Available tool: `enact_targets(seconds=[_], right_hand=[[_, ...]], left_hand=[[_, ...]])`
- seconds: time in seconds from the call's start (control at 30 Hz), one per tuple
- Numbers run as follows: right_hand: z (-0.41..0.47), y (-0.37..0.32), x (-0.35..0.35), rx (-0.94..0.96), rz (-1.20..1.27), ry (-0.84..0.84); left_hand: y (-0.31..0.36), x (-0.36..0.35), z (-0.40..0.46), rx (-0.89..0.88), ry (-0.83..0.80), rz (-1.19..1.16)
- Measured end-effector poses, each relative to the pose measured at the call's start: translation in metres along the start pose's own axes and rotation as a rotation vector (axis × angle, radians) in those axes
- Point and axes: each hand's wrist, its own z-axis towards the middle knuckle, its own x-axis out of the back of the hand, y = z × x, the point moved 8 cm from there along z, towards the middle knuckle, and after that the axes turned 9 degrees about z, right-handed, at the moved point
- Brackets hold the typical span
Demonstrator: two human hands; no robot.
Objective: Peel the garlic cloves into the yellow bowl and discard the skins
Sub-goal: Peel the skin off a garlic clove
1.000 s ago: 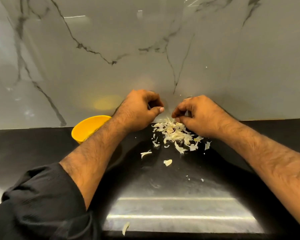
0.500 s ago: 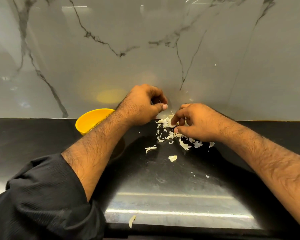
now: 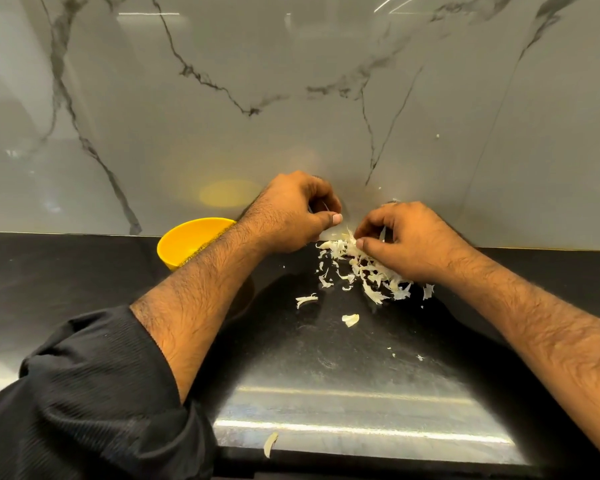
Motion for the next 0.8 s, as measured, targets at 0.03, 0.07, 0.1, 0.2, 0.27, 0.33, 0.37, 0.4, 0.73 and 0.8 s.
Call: enact_targets(seconds=[0.03,0.07,0.1,0.2,0.27,0.33,0.37,0.4,0.73,0.8], right_hand=[[0.001,0.000,-0.003,-0.008,-0.052,-0.011],[0.001,0.001,-0.006,-0.018,-0.093,-0.017],[0.001,0.001,-0.007,-0.029,-0.124,-0.022],[-0.001,-0.004,-0.002,-0.029,-0.188,0.009],[-0.001,-0.007,0.006,-0.002,-0.226,0.056],[-0.003,-0.010,0.015,0.019,-0.195,0.117],[-0.003,-0.010,0.017,0.024,-0.178,0.137],[-0.003,-0.010,0.019,0.034,-0.164,0.146],[-0.006,-0.017,-0.021,0.182,-0.242,-0.210],[-0.006,-0.015,-0.020,0.162,-0.211,-0.221]], left_hand=[[0.000,0.000,0.000,-0.003,-0.003,0.003],[0.001,-0.001,0.000,-0.005,-0.005,0.006],[0.001,-0.001,0.000,-0.006,-0.006,0.005],[0.000,-0.001,-0.001,0.001,-0.013,-0.004],[0.000,-0.001,-0.001,0.002,-0.017,-0.002],[0.001,0.000,-0.001,0.000,-0.017,-0.006],[0.001,0.000,-0.001,0.000,-0.017,-0.008],[0.001,0.000,-0.001,0.000,-0.017,-0.010],[0.000,0.001,-0.001,-0.007,-0.006,0.000],[0.000,0.000,-0.001,-0.010,-0.010,0.005]])
